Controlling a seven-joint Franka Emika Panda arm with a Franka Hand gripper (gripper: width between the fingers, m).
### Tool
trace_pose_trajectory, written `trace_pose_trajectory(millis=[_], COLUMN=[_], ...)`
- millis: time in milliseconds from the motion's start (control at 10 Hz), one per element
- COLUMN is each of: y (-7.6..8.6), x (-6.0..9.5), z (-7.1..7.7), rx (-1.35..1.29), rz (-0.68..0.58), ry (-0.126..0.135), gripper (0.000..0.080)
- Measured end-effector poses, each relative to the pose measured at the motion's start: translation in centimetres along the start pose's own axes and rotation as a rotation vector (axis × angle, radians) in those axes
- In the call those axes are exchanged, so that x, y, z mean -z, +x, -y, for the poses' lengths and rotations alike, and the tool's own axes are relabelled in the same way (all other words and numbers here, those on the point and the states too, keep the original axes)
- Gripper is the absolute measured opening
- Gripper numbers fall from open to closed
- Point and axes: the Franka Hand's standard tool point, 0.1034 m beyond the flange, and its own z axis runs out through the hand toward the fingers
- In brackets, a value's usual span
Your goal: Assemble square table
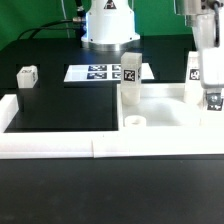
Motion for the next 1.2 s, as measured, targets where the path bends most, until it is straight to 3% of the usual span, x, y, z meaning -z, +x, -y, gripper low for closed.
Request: trace_pose_trajectory(millis=[100, 200, 300, 400, 700, 1000, 1200], y=[0.0, 0.0, -0.2, -0.5, -1.1, -1.3, -1.2], x=[0.0, 0.0, 0.0, 0.1, 0.5, 2.8, 2.5], z=[0.0, 0.0, 0.1, 0.1, -0.5, -0.5, -0.6], rx=[0.015, 0.037, 0.201, 0.343, 0.45, 0.448, 0.447], rz=[0.001, 0.0, -0.002, 0.0, 0.006, 0.016, 0.014], ry=[-0.001, 0.0, 0.01, 0.014, 0.017, 0.045, 0.04], gripper=[0.0397, 0.0397, 0.0534, 0.0613, 0.0648, 0.0649, 0.0649])
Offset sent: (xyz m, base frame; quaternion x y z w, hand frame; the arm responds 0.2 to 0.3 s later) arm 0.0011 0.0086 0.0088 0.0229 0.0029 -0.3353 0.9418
